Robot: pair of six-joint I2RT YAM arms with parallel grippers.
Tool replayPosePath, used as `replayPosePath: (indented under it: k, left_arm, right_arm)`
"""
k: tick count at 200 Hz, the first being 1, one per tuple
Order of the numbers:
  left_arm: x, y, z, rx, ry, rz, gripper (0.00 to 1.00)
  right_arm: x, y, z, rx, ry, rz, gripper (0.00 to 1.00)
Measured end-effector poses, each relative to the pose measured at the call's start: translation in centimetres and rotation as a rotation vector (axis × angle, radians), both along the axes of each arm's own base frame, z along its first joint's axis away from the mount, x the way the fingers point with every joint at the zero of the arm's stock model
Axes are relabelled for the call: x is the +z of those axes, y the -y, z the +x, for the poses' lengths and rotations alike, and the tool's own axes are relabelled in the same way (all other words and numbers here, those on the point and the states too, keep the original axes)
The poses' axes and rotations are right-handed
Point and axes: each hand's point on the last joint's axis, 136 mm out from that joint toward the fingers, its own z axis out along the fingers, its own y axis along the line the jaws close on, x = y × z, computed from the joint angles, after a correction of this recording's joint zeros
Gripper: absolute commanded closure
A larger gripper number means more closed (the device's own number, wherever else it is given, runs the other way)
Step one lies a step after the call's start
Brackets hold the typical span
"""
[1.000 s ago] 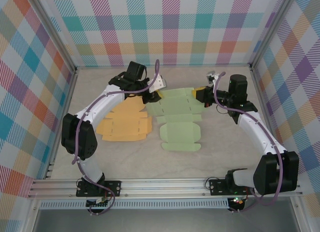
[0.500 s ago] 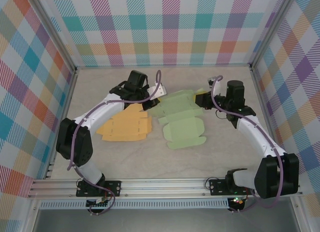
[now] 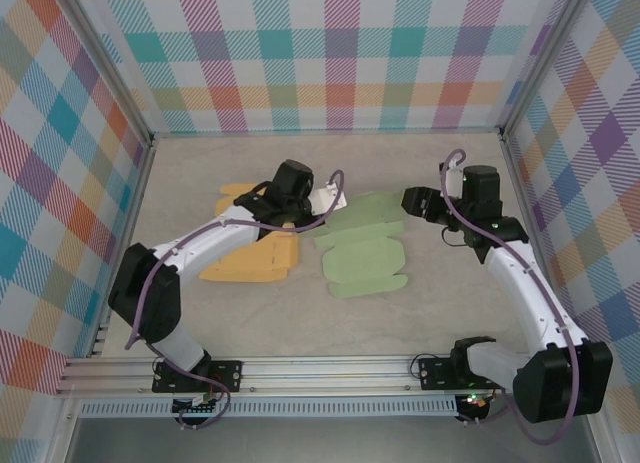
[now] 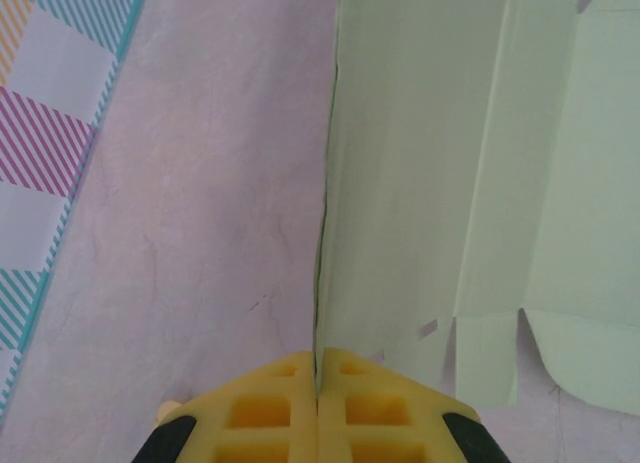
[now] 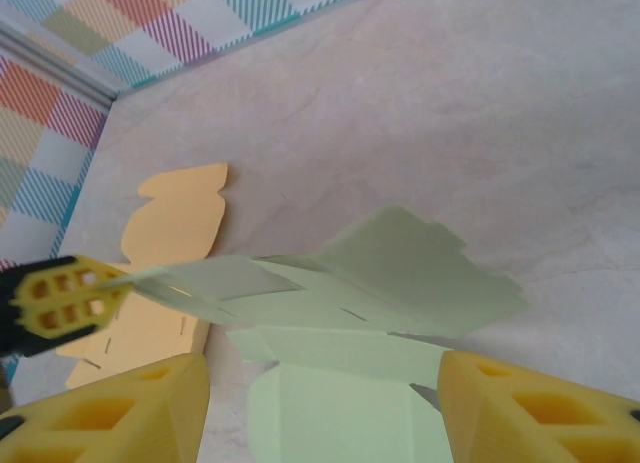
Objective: Fold the paper box
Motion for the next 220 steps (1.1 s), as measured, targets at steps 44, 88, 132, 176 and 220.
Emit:
replayPosePath:
  k: [44,88,132,176,220]
  left_arm:
    - [-3.6,1.8,0.8,0.017,0.048,0.119,1.0]
    - [-3.6,2.2,1.5,0.05,0.126,0.137,1.0]
    - [-4.0,2.2,1.6,0.071,0.18,0.149,1.0]
    - [-4.2,2.0,1.7,0.081,0.22,0.17,1.0]
    - [-4.1,1.9,2.0,0.098,0.261,0.172,1.0]
  right_arm:
    - [-0.1,0.5,-0.3,-0.055,-0.072,0.015,0.37]
    - [-2.5,-0.2,1.7,-0.047,-0.19,0.019,0.39]
    - [-5.2,-1.0,3.4,-0.031,-0.292,0.035,0.39]
    - [-5.4,-1.8,5.1,-0.012,-0.308,0.04,0.38]
    - [-6.1,-3.0,6.3,0.019,-0.324,0.04,0.37]
